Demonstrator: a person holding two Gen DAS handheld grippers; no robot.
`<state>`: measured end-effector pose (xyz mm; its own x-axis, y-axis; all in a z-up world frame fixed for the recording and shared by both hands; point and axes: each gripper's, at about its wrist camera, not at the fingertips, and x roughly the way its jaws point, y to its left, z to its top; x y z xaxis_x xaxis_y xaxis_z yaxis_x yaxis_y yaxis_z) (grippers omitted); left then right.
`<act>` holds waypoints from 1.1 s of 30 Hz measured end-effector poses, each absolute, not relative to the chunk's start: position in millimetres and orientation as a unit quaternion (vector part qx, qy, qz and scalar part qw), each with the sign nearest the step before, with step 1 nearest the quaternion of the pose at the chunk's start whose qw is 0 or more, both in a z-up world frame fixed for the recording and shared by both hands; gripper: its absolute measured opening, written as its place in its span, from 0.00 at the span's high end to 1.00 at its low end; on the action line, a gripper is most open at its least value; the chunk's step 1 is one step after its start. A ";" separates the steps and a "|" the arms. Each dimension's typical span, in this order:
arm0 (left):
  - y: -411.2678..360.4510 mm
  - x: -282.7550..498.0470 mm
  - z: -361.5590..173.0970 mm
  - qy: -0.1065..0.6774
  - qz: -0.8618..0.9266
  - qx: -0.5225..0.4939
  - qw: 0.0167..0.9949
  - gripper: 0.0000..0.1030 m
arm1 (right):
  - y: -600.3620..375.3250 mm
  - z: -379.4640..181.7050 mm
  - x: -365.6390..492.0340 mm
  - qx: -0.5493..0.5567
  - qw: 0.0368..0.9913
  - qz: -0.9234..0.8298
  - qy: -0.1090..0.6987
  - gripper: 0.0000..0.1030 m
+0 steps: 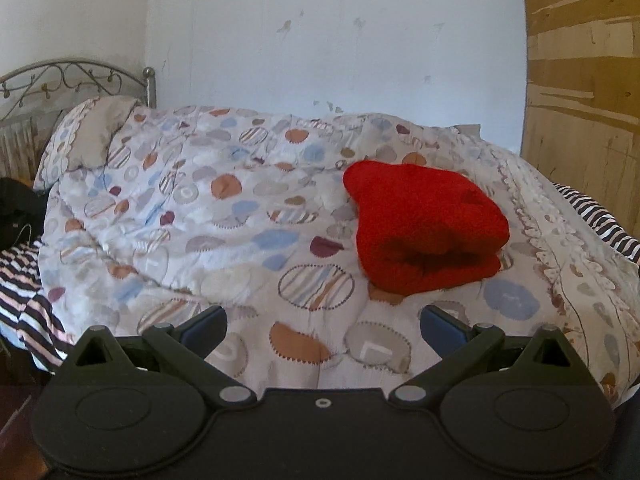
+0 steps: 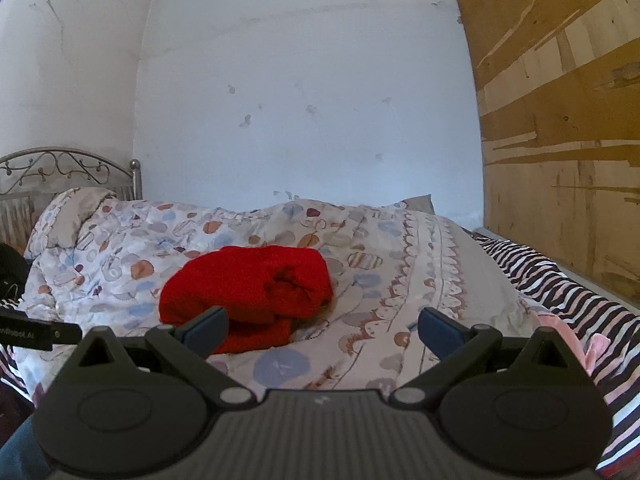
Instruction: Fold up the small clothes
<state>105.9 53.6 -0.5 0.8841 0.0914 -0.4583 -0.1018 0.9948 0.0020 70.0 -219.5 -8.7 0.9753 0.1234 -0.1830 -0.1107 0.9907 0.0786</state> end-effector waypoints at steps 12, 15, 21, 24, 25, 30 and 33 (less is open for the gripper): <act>56.7 110.6 -10.7 0.256 0.058 -0.015 0.965 0.01 | -218.1 -19.7 78.8 0.032 0.990 0.062 0.123 0.00; 57.1 112.0 -13.2 0.260 0.058 -0.016 0.964 0.01 | -217.4 -21.4 80.6 0.031 0.989 0.062 0.128 0.00; 58.3 113.6 -14.8 0.264 0.059 -0.018 0.963 0.01 | -217.8 -23.3 83.1 0.031 0.989 0.061 0.132 0.00; 58.4 113.9 -14.9 0.265 0.060 -0.018 0.962 0.01 | -217.7 -23.1 83.6 0.031 0.989 0.061 0.132 0.00; 58.6 114.1 -15.0 0.266 0.059 -0.019 0.962 0.01 | -217.9 -23.2 83.8 0.030 0.989 0.061 0.133 0.00; 57.4 114.0 -15.5 0.267 0.058 -0.021 0.962 0.01 | -218.5 -24.2 84.0 0.031 0.989 0.061 0.133 0.00; 57.4 113.5 -15.7 0.267 0.058 -0.019 0.962 0.01 | -218.8 -24.2 83.9 0.032 0.989 0.061 0.134 0.00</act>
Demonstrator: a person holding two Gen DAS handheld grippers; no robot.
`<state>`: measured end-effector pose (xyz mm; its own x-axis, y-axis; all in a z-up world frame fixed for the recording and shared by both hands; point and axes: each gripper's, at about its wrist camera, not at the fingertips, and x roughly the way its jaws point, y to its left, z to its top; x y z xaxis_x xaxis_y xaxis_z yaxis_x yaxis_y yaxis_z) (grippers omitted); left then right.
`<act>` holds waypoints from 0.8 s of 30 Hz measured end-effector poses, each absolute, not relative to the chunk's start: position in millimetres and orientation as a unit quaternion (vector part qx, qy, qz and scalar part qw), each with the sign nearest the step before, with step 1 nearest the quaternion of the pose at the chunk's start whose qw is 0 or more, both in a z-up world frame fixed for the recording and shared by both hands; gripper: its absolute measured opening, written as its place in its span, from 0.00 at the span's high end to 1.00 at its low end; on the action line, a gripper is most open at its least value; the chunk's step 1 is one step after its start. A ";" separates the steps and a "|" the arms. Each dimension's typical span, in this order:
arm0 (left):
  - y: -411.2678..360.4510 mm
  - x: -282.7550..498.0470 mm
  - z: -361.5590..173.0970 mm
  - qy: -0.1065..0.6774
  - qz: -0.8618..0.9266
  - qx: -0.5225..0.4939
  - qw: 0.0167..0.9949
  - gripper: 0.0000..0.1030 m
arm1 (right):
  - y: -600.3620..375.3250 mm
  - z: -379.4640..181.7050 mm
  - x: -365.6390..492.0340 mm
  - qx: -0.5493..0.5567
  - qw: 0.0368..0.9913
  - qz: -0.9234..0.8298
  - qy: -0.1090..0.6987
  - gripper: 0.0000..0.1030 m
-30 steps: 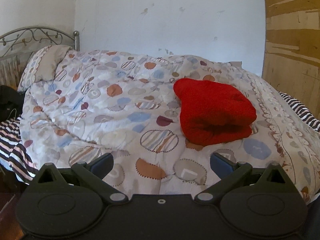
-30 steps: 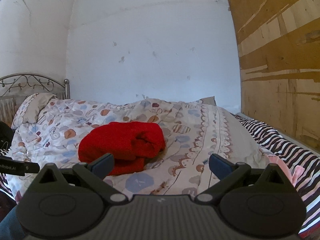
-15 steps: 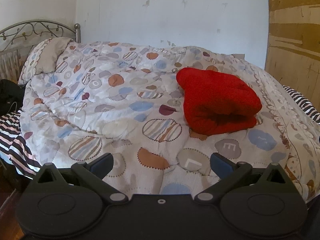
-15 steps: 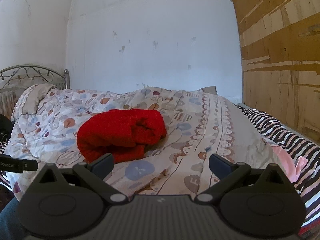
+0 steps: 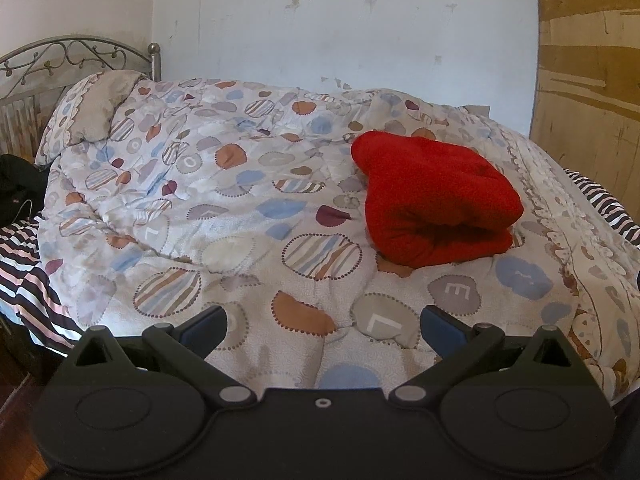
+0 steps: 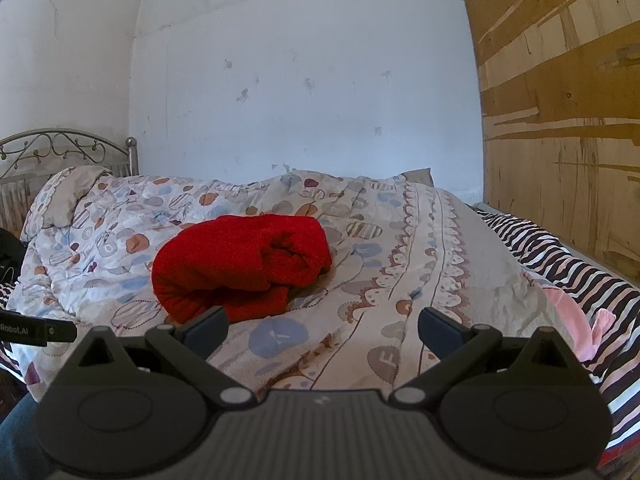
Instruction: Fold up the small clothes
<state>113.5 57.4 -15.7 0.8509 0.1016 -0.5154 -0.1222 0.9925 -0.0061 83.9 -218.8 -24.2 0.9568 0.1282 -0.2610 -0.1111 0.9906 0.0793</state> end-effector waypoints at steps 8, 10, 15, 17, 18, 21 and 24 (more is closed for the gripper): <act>57.2 113.0 -17.2 0.268 0.060 -0.021 0.961 0.01 | -217.4 -26.9 82.8 0.034 0.988 0.059 0.136 0.00; 57.3 113.0 -17.2 0.269 0.059 -0.020 0.961 0.01 | -217.0 -27.6 82.5 0.034 0.988 0.059 0.137 0.00; 57.1 113.0 -17.1 0.269 0.060 -0.021 0.961 0.01 | -217.3 -27.4 82.2 0.034 0.988 0.059 0.136 0.00; 57.2 113.0 -17.0 0.269 0.060 -0.021 0.961 0.01 | -217.5 -27.2 82.2 0.034 0.988 0.059 0.137 0.00; 57.4 112.6 -17.0 0.269 0.060 -0.021 0.961 0.01 | -217.7 -26.9 82.4 0.035 0.988 0.059 0.137 0.00; 57.4 112.5 -17.0 0.268 0.060 -0.020 0.961 0.01 | -217.9 -26.8 82.6 0.035 0.988 0.058 0.138 0.00; 57.3 113.0 -16.9 0.269 0.060 -0.021 0.961 0.01 | -218.3 -26.8 82.7 0.035 0.988 0.059 0.138 0.00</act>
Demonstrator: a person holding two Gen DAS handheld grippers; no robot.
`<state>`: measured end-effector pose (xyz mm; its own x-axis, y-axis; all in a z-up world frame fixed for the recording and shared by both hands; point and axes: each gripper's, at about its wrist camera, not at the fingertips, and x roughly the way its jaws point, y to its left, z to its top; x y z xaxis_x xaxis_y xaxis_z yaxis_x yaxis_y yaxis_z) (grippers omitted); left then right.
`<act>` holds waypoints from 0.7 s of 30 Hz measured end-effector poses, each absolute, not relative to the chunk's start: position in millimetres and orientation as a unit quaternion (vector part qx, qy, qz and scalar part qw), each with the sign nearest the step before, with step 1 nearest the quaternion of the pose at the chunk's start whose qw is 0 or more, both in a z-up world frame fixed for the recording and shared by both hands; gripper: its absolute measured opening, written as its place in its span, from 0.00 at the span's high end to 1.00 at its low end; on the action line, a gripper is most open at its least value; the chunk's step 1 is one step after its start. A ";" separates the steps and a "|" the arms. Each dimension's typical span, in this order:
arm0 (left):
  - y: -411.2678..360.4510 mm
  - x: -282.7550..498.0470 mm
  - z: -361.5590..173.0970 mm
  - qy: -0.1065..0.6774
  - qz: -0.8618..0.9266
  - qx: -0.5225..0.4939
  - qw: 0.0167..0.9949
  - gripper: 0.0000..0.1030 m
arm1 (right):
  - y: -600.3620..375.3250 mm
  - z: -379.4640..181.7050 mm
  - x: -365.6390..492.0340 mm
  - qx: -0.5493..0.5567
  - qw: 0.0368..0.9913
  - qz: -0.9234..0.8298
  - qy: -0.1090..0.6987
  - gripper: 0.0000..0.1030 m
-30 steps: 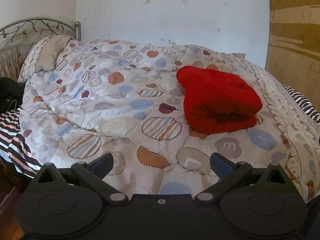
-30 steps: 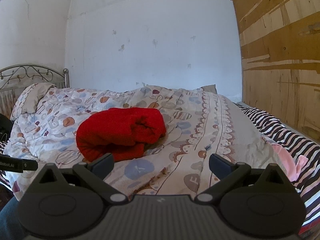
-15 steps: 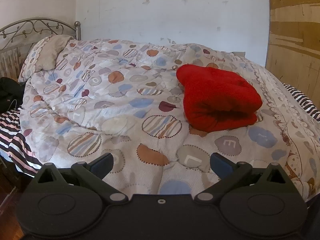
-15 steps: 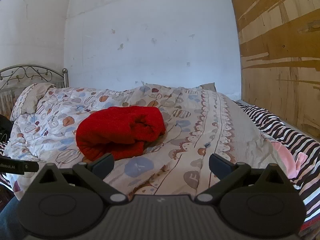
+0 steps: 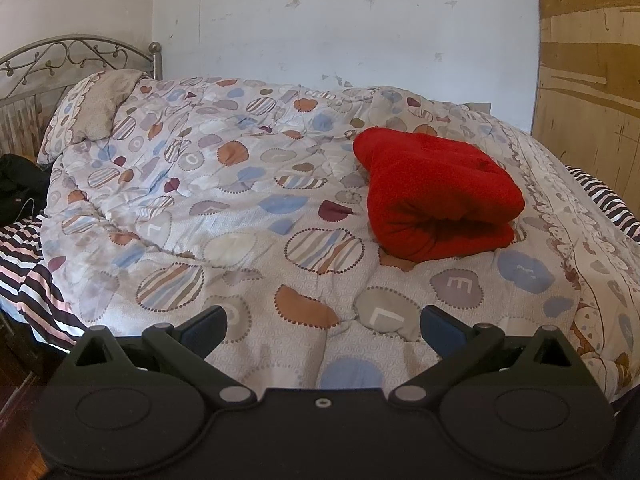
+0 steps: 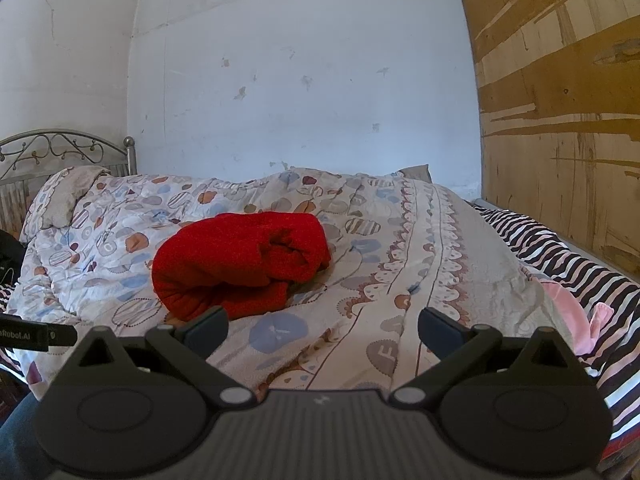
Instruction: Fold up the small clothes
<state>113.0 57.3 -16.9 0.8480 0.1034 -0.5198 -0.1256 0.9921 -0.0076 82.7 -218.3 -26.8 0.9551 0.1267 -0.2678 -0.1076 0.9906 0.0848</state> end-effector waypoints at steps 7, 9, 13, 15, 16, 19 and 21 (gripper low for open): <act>57.4 111.6 -17.7 0.271 0.060 -0.021 0.961 0.01 | -216.3 -28.8 80.2 0.036 0.988 0.057 0.139 0.00; 57.0 112.2 -17.5 0.270 0.060 -0.021 0.961 0.01 | -216.0 -29.2 79.5 0.036 0.988 0.057 0.140 0.00; 57.0 111.9 -17.5 0.270 0.060 -0.021 0.961 0.01 | -216.4 -28.9 80.1 0.036 0.988 0.057 0.140 0.00; 56.7 112.5 -17.2 0.271 0.060 -0.021 0.961 0.01 | -215.9 -29.5 79.4 0.036 0.988 0.057 0.140 0.00; 56.5 112.5 -17.1 0.270 0.060 -0.021 0.961 0.01 | -216.7 -28.8 80.2 0.036 0.988 0.057 0.140 0.00; 56.4 113.0 -16.9 0.271 0.061 -0.021 0.960 0.01 | -216.1 -28.8 79.8 0.036 0.988 0.057 0.140 0.00; 57.1 111.5 -18.4 0.273 0.060 -0.022 0.960 0.01 | -215.6 -29.2 79.7 0.036 0.988 0.057 0.141 0.00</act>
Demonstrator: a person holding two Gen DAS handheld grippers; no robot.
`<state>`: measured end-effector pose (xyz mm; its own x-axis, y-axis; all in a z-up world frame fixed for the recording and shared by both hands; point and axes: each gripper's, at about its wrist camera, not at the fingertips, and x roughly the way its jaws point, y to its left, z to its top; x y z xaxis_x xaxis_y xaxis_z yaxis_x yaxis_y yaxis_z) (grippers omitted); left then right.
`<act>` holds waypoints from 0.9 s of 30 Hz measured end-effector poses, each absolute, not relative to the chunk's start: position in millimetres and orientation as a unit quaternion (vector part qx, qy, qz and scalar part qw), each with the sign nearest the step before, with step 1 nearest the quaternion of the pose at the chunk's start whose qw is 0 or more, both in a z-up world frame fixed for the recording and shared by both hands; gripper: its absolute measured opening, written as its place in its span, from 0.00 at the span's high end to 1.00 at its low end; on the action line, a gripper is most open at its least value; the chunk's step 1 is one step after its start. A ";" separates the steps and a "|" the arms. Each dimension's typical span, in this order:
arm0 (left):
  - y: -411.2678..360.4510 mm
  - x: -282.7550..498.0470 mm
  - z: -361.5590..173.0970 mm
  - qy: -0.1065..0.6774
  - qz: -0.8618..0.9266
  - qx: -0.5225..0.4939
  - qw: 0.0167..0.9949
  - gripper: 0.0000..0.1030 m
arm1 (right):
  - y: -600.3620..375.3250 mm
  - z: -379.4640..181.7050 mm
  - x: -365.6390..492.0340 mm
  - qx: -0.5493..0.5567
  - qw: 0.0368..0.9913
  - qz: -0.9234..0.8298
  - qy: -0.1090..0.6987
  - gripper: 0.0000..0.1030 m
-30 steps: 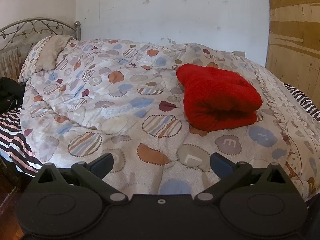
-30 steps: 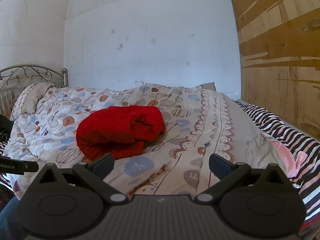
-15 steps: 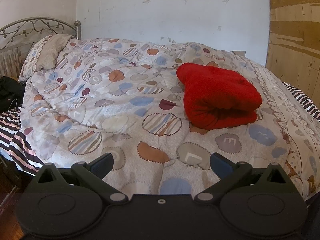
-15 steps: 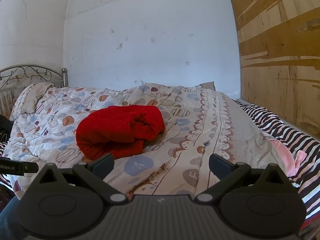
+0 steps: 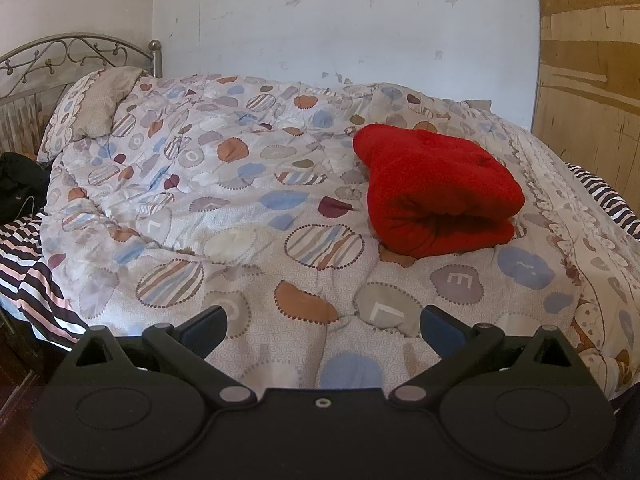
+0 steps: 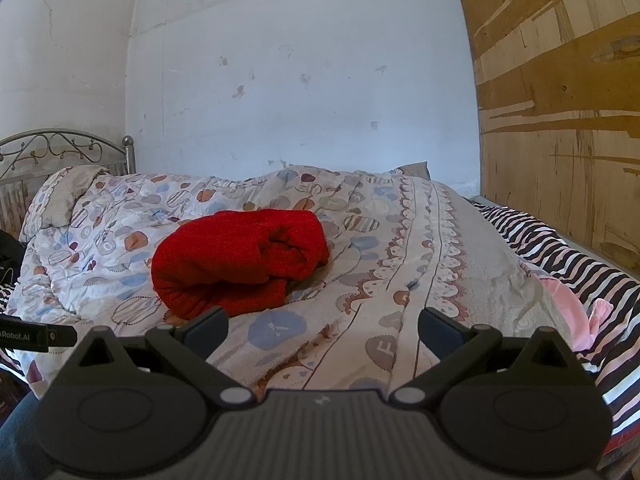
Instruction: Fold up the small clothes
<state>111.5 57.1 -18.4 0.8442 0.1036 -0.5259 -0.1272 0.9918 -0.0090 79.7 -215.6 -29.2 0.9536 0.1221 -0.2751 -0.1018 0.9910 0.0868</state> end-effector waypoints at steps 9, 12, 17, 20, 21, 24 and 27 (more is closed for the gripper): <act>56.6 111.2 -19.5 0.273 0.060 -0.022 0.960 0.01 | -215.8 -30.9 77.0 0.040 0.987 0.056 0.145 0.00; 56.6 110.7 -21.2 0.274 0.060 -0.022 0.960 0.01 | -216.0 -30.8 77.2 0.040 0.987 0.055 0.145 0.00; 56.4 109.4 -25.8 0.278 0.059 -0.021 0.959 0.01 | -216.2 -30.5 78.1 0.041 0.987 0.055 0.146 0.00; 56.2 109.6 -25.6 0.278 0.058 -0.021 0.959 0.01 | -215.7 -30.6 77.7 0.041 0.987 0.055 0.147 0.00; 56.4 108.4 -26.2 0.278 0.058 -0.020 0.959 0.01 | -215.8 -30.7 77.5 0.041 0.987 0.055 0.147 0.00; 56.1 108.5 -26.0 0.278 0.059 -0.021 0.959 0.01 | -215.3 -31.3 77.8 0.042 0.987 0.055 0.147 0.00; 55.7 109.7 -25.1 0.277 0.059 -0.021 0.959 0.01 | -213.2 -31.8 77.1 0.042 0.987 0.056 0.147 0.00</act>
